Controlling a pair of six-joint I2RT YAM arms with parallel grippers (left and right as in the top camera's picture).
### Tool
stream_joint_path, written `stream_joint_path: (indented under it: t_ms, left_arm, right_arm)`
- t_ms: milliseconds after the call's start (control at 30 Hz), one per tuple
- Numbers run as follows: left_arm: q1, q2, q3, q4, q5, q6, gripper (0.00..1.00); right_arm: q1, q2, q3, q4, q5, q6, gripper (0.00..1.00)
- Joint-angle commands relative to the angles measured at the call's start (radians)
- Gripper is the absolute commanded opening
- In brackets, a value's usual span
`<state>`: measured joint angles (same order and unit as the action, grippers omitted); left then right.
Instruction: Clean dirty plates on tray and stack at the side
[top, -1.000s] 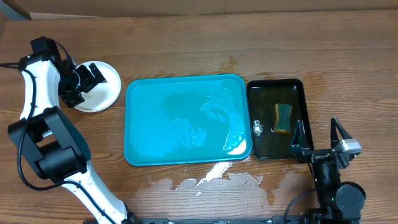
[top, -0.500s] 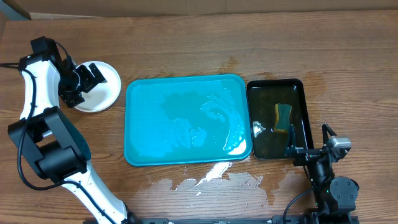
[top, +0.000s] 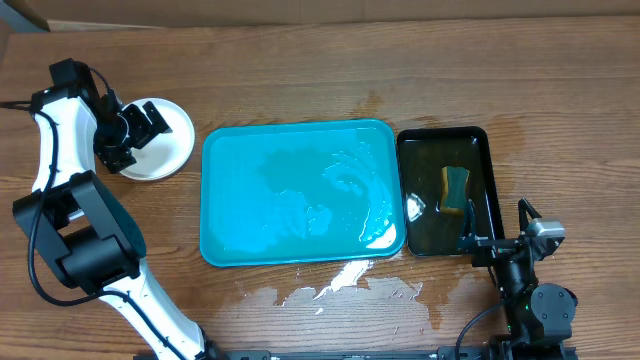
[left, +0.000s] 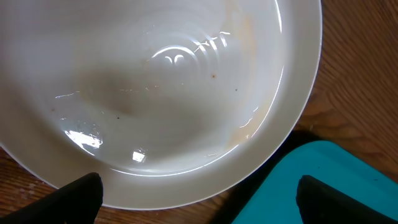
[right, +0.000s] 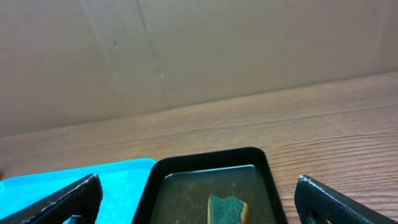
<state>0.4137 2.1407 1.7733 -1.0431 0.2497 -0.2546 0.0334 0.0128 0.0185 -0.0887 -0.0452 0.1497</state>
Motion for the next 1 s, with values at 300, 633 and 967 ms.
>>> stream_joint_path:
  t_ms: [300, 633, 967]
  left_arm:
    - [0.004, 0.008, -0.006, 0.001, -0.002, 0.011, 1.00]
    - [-0.065, -0.109, -0.006, 0.000, -0.006, 0.011, 1.00]
    - [-0.318, -0.600, -0.006, 0.001, -0.006, 0.011, 1.00]
  right_arm:
    - [-0.003, -0.010, -0.011, 0.007, 0.006, 0.003, 1.00]
    - [-0.003, -0.010, -0.011, 0.007, 0.006, 0.003, 1.00]
    - [-0.003, -0.010, -0.011, 0.007, 0.006, 0.003, 1.00]
